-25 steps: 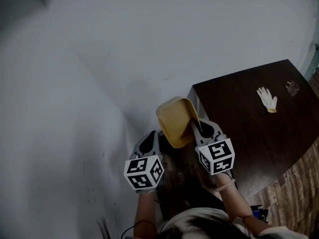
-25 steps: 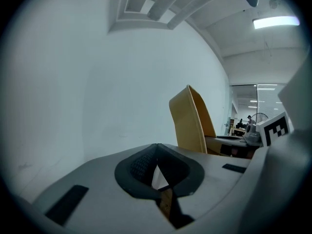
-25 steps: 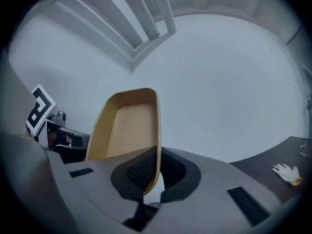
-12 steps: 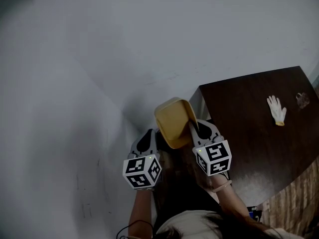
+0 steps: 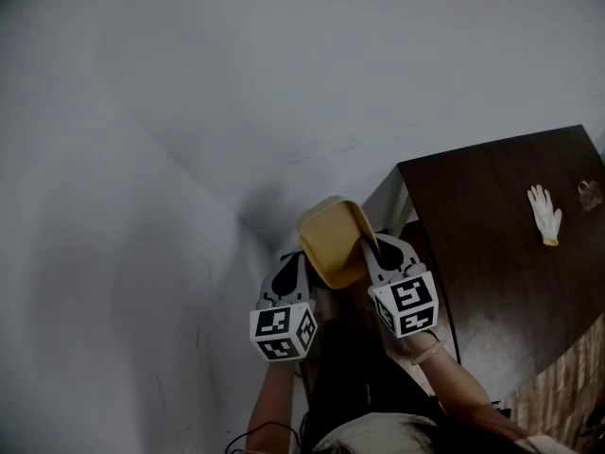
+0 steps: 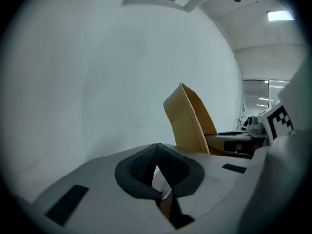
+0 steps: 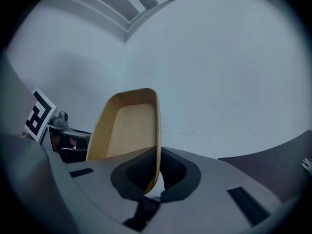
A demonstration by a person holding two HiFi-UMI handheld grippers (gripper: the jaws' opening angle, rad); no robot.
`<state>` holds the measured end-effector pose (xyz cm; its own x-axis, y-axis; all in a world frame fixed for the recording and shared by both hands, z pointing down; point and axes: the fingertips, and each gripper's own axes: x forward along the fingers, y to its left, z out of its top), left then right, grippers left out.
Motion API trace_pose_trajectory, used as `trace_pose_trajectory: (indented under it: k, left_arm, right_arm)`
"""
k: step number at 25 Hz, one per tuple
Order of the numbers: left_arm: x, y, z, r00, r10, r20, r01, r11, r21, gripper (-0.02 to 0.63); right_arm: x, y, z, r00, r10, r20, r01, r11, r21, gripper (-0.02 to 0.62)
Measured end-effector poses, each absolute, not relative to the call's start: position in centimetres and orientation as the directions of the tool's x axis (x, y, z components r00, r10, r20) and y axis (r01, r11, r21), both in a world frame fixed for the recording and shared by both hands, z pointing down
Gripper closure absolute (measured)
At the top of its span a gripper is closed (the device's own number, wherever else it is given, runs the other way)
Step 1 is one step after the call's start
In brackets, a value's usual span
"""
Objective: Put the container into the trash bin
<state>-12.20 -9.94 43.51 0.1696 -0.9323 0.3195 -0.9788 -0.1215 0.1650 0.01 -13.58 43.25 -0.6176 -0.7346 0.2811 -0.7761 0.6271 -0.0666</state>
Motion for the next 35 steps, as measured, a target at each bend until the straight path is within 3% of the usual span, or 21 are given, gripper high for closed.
trace_pose_trajectory:
  k: [22,35]
  left_arm:
    - [-18.8,-21.9,60.0,0.22,-0.91,0.352,-0.966,-0.153,0.207,0.586]
    - [-21.6,-25.7,68.6,0.215,-0.9,0.379,-0.965,-0.136,0.224,0.586]
  right_arm:
    - [-6.2,-23.7,63.2,-0.524,-0.65,0.55,-0.778,0.628,0.001,0.588]
    - [-8.3,-27.4,72.9,-0.486,-0.607,0.629,-0.756,0.653,0.046,0.588]
